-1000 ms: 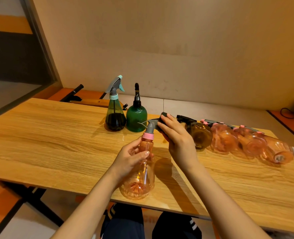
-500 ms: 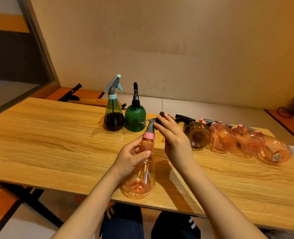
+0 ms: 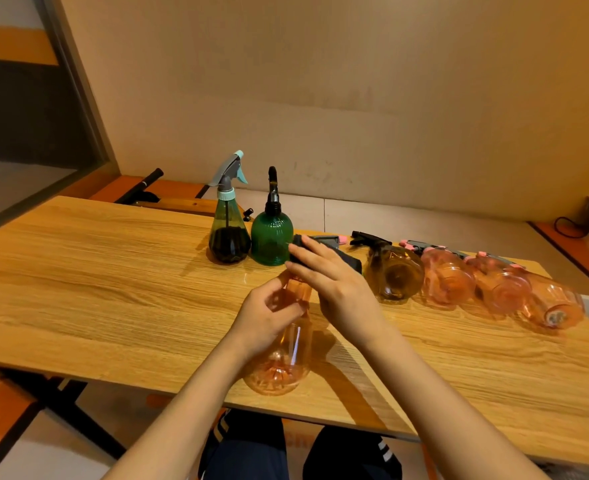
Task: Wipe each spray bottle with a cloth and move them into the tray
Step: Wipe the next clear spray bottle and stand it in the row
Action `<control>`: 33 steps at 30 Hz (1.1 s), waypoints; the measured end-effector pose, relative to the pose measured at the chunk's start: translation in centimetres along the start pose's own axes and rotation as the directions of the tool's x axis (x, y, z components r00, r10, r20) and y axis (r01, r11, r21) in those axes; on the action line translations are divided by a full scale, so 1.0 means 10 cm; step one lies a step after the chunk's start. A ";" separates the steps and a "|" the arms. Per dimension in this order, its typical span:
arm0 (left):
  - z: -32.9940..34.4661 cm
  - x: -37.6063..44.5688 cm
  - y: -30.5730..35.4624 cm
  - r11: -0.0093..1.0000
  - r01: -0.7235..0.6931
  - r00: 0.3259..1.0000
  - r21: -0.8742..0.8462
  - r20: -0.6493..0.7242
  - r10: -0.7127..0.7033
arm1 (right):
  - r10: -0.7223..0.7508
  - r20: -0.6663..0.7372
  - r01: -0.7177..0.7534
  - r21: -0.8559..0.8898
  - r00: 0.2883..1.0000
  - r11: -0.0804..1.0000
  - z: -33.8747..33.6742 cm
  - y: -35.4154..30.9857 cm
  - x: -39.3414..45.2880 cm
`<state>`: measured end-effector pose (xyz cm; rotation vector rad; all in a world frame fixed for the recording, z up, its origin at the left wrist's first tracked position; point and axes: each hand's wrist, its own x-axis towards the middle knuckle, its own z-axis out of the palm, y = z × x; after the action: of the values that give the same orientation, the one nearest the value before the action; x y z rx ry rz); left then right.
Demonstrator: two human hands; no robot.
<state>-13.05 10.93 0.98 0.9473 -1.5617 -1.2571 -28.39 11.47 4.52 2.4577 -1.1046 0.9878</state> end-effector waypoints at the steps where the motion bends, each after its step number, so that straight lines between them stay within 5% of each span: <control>1: -0.01 0.00 -0.01 1.000 0.006 1.000 -0.005 -0.007 -0.006 | 0.042 -0.024 -0.042 0.010 0.999 0.999 0.03 0.06 -0.08; 5: -0.04 -0.01 -0.02 1.000 0.006 1.000 0.011 -0.021 -0.005 | 0.192 -0.143 -0.194 -0.003 0.971 0.981 -0.02 0.24 -0.30; 8: 0.02 -0.02 0.02 0.995 -0.015 1.000 0.096 0.001 0.015 | 0.141 -0.217 -0.143 0.008 0.966 0.990 -0.19 0.18 -0.18; 13: 0.07 -0.04 0.02 0.983 -0.022 0.999 0.183 -0.028 0.027 | 0.022 -0.072 -0.018 0.052 0.997 0.998 -0.26 0.08 0.07; 25: 0.05 -0.09 0.02 0.976 -0.049 0.997 0.210 -0.054 0.062 | 0.163 -0.171 -0.145 0.111 0.972 0.983 -0.31 0.08 0.00; 33: 0.09 -0.15 0.03 0.957 -0.087 0.992 0.277 -0.063 0.109 | 0.111 -0.175 -0.094 0.101 0.978 0.990 -0.27 0.03 -0.04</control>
<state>-13.46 12.63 0.94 1.0642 -1.7276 -0.9386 -30.10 12.76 6.25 2.3439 -1.1585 1.2916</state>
